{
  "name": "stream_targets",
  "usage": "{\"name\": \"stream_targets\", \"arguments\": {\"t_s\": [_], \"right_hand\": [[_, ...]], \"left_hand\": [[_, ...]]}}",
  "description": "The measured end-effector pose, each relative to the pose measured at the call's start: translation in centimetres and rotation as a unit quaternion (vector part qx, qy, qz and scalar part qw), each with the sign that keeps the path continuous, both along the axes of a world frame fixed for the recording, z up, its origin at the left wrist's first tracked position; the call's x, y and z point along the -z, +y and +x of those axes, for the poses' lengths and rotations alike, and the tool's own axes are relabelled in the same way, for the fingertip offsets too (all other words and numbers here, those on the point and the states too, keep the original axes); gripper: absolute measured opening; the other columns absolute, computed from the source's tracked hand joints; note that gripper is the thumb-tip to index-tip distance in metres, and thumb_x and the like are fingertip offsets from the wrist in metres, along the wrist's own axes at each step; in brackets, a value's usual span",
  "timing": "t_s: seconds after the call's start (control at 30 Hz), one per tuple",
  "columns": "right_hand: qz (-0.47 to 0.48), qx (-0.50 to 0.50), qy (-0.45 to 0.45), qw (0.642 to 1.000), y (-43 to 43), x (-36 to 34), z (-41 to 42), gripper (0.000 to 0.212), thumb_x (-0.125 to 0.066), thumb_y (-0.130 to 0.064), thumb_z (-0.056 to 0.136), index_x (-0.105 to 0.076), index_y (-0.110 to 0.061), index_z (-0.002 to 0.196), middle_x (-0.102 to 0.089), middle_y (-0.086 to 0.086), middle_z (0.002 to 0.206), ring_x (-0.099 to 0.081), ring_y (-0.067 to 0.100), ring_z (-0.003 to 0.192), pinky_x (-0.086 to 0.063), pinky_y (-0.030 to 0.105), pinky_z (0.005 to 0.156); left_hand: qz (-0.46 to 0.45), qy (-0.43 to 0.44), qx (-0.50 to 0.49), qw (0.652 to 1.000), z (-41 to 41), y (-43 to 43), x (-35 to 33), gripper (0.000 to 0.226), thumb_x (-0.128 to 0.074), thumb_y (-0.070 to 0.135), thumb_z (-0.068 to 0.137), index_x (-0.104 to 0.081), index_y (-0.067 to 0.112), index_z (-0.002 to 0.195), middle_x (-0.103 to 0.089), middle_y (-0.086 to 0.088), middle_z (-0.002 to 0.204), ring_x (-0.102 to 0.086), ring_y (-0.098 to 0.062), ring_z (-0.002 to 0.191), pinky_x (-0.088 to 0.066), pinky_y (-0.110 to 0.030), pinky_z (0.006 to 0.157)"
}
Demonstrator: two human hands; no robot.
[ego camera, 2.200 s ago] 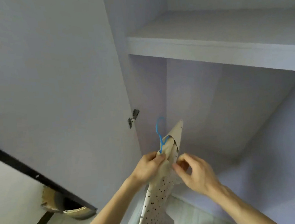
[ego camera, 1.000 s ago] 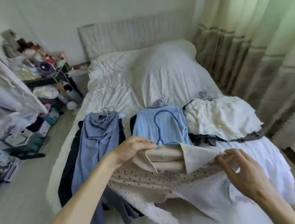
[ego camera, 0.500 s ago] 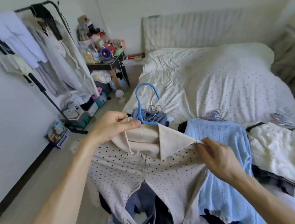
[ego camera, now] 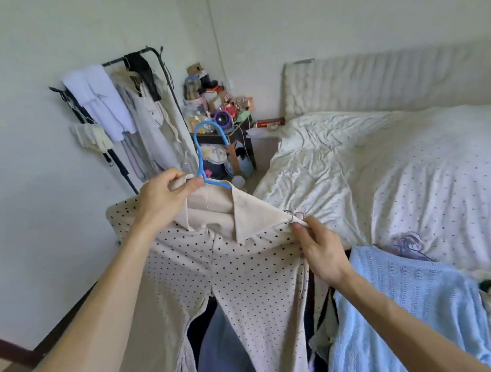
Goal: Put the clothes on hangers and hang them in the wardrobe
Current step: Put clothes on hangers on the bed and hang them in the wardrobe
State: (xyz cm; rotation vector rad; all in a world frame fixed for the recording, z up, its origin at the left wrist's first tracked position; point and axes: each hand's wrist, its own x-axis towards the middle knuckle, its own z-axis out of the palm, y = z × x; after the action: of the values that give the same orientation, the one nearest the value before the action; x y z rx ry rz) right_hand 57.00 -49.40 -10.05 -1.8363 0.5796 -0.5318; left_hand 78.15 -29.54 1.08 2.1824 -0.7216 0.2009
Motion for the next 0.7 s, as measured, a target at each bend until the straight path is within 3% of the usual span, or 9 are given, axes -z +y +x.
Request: {"name": "stream_targets", "arguments": {"t_s": [0.1, 0.23, 0.37, 0.53, 0.6, 0.7], "right_hand": [[0.001, 0.026, 0.026, 0.999, -2.3, 2.4, 1.6, 0.033, -0.047, -0.037, 0.101, -0.044, -0.018, 0.076, -0.048, -0.012, 0.054, -0.041, 0.008, 0.054, -0.036, 0.024, 0.054], [-0.004, 0.040, 0.093, 0.995, -6.0, 6.5, 4.7, 0.033, -0.045, -0.038, 0.102, -0.043, -0.016, 0.077, -0.051, -0.009, 0.059, -0.045, 0.015, 0.059, -0.036, 0.030, 0.057], [-0.022, 0.070, 0.155, 0.985, -9.8, 10.6, 9.4, 0.027, -0.046, -0.038, 0.101, -0.048, -0.020, 0.082, -0.057, -0.005, 0.066, -0.052, 0.014, 0.062, -0.037, 0.027, 0.056], [-0.017, 0.102, 0.251, 0.962, -14.2, 16.4, 15.5, 0.011, -0.047, -0.030, 0.101, -0.049, -0.022, 0.094, -0.060, 0.000, 0.088, -0.053, 0.023, 0.081, -0.036, 0.034, 0.065], [-0.004, 0.107, 0.288, 0.952, -15.4, 19.2, 17.2, 0.009, -0.044, -0.029, 0.102, -0.048, -0.023, 0.097, -0.060, 0.001, 0.095, -0.050, 0.026, 0.086, -0.037, 0.034, 0.071], [0.021, 0.119, 0.328, 0.937, -17.0, 23.5, 19.3, 0.010, -0.040, -0.026, 0.103, -0.048, -0.025, 0.096, -0.064, 0.008, 0.109, -0.049, 0.025, 0.083, -0.036, 0.033, 0.073]], "left_hand": [[0.042, 0.010, 0.034, 0.998, 2.1, -3.1, 1.9, 0.034, -0.070, 0.058, 0.082, -0.062, 0.025, 0.075, -0.057, 0.006, 0.069, -0.047, -0.008, 0.065, -0.032, -0.024, 0.059], [0.067, 0.058, 0.050, 0.995, 6.8, -7.6, 7.3, 0.040, -0.068, 0.070, 0.075, -0.059, 0.031, 0.073, -0.056, 0.010, 0.066, -0.052, -0.011, 0.069, -0.040, -0.033, 0.065], [0.078, 0.108, 0.082, 0.988, 13.0, -12.4, 13.2, 0.042, -0.068, 0.070, 0.073, -0.060, 0.029, 0.075, -0.057, 0.010, 0.065, -0.053, -0.012, 0.069, -0.040, -0.034, 0.065], [0.151, 0.136, 0.156, 0.967, 20.9, -19.7, 20.9, 0.028, -0.067, 0.057, 0.086, -0.059, 0.037, 0.068, -0.057, 0.021, 0.062, -0.051, -0.003, 0.063, -0.036, -0.029, 0.058], [0.191, 0.119, 0.200, 0.953, 23.1, -22.3, 24.5, 0.031, -0.062, 0.054, 0.091, -0.057, 0.038, 0.066, -0.052, 0.016, 0.060, -0.046, -0.008, 0.060, -0.031, -0.030, 0.057], [0.245, 0.115, 0.210, 0.940, 26.1, -25.9, 30.5, 0.030, -0.056, 0.056, 0.094, -0.065, 0.030, 0.081, -0.052, 0.008, 0.065, -0.055, -0.013, 0.068, -0.036, -0.030, 0.061]]}}
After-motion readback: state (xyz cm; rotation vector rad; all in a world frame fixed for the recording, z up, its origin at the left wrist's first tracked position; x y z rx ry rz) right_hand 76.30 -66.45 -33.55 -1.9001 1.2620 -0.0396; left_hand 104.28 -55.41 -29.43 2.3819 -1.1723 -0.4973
